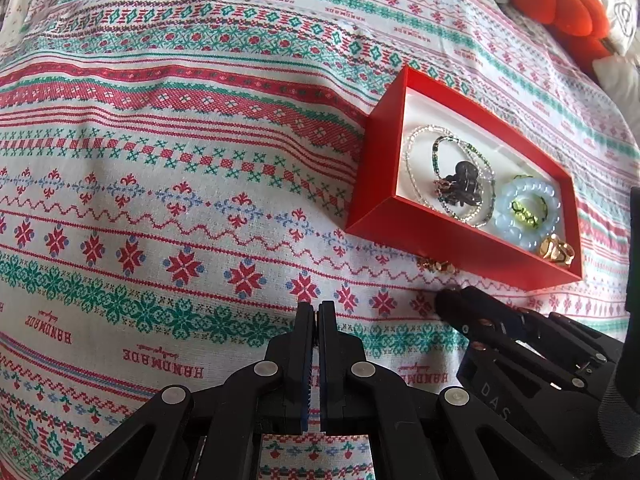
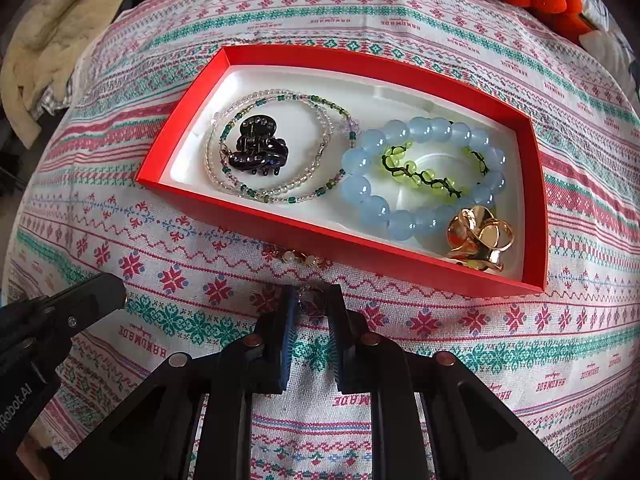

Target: Organize jewelry

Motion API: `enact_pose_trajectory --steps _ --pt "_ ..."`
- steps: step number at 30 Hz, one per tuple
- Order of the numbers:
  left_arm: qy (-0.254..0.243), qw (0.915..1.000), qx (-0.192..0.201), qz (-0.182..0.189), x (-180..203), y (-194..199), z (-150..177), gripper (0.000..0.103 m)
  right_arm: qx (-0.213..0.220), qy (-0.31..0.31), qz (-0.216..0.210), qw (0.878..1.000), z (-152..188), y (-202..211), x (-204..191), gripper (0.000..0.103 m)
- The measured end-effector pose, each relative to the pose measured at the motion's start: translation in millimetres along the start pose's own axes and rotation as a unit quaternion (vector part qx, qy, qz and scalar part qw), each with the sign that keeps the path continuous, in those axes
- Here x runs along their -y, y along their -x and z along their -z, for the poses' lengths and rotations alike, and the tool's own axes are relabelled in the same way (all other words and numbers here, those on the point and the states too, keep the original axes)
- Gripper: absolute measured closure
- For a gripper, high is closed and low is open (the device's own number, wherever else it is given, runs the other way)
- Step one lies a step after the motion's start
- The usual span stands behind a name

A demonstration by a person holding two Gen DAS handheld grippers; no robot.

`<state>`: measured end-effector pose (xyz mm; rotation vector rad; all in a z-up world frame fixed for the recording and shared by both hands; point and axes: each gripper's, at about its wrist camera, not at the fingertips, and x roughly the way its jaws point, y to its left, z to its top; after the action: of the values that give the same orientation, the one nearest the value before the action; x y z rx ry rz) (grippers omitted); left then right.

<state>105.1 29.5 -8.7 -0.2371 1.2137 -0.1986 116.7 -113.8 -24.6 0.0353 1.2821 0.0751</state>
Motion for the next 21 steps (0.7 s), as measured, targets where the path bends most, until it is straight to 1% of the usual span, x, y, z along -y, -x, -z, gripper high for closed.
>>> enact_pose_trajectory --steps 4,13,18,21 --pt "0.001 1.0000 0.005 0.006 0.7 4.7 -3.0 0.103 0.002 -0.016 -0.030 0.999 0.4 17.0 9.7 0.086" --pt "0.007 0.9990 0.029 0.034 8.5 17.4 -16.4 0.103 0.044 -0.045 -0.068 0.996 -5.4 63.4 34.0 0.086" --pt "0.003 0.9965 0.054 0.063 22.2 19.0 -27.2 0.103 0.057 -0.071 -0.083 0.992 -12.4 69.9 52.0 0.086" --pt "-0.001 0.9956 0.062 0.070 30.9 15.0 -33.1 0.103 0.059 -0.085 -0.088 0.991 -15.4 69.2 60.6 0.086"
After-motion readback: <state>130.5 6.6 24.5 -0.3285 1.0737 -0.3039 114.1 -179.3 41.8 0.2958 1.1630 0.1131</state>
